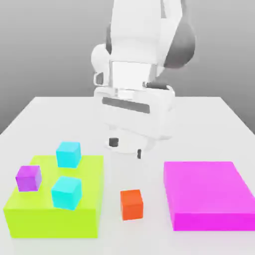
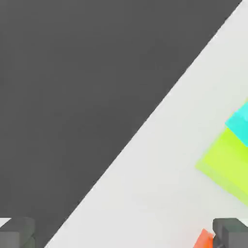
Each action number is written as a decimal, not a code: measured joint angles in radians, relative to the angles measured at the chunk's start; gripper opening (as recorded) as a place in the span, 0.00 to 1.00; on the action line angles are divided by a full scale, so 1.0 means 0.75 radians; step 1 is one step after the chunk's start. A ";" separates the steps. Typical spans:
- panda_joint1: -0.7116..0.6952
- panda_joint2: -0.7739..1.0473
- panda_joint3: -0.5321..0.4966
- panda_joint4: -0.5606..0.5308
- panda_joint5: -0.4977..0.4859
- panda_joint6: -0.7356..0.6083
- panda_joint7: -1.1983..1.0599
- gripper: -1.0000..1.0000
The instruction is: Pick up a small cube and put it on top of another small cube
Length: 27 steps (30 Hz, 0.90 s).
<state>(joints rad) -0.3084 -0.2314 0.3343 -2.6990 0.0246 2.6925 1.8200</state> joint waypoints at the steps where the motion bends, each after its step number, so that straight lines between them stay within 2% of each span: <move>1: -0.012 0.033 0.013 -0.022 -0.003 0.022 0.061 0.50; 8: -0.057 0.260 0.065 -0.180 -0.016 0.178 0.479 0.50; 10: -0.050 0.335 0.047 -0.189 -0.075 0.233 0.571 0.50; 12: -0.029 0.417 -0.004 -0.178 -0.178 0.295 0.659 0.50; 17: 0.184 0.623 -0.269 -0.140 -0.394 0.459 0.823 0.50; 18: 0.216 0.651 -0.307 -0.135 -0.413 0.482 0.837 0.00; 24: 0.234 0.665 -0.326 -0.133 -0.421 0.497 0.842 0.00; 27: 0.167 0.590 -0.241 -0.147 -0.350 0.436 0.791 0.00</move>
<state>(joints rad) -0.1833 0.2107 0.1538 -2.8091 -0.2380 3.0196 2.4132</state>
